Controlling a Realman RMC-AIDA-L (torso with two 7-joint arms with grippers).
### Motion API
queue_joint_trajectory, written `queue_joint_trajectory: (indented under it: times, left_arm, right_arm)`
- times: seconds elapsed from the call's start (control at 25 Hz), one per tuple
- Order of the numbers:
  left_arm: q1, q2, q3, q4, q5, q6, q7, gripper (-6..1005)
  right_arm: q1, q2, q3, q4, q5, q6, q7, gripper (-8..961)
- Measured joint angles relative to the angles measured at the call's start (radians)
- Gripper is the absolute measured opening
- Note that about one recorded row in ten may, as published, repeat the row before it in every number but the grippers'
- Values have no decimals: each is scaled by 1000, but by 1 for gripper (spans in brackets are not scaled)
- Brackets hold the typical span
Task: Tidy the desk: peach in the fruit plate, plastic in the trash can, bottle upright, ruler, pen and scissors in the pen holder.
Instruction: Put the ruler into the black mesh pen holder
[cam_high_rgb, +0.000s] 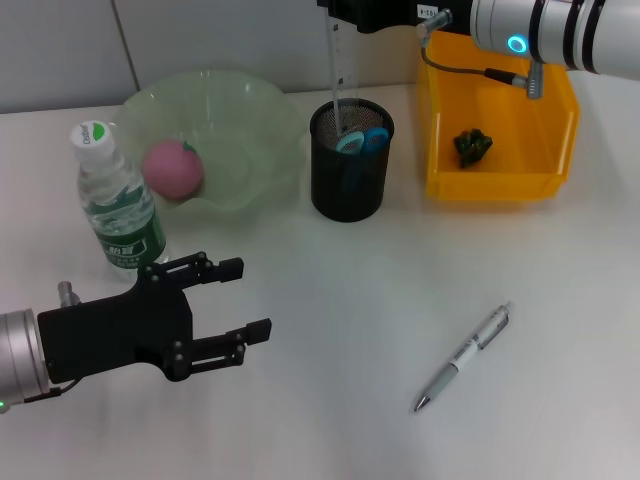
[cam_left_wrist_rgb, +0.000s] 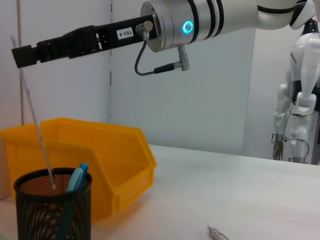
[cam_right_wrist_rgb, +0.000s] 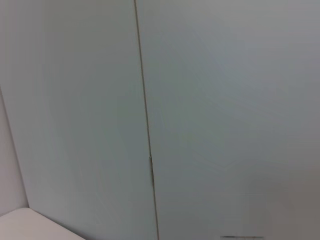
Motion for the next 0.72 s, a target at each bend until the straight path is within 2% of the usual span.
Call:
queue_joint_trajectory:
  times: [0.72]
  left_arm:
    - [-1,0,-4,2,0,7,1,754]
  right_arm:
    - [3,1,-1,41,0,13,-54,380]
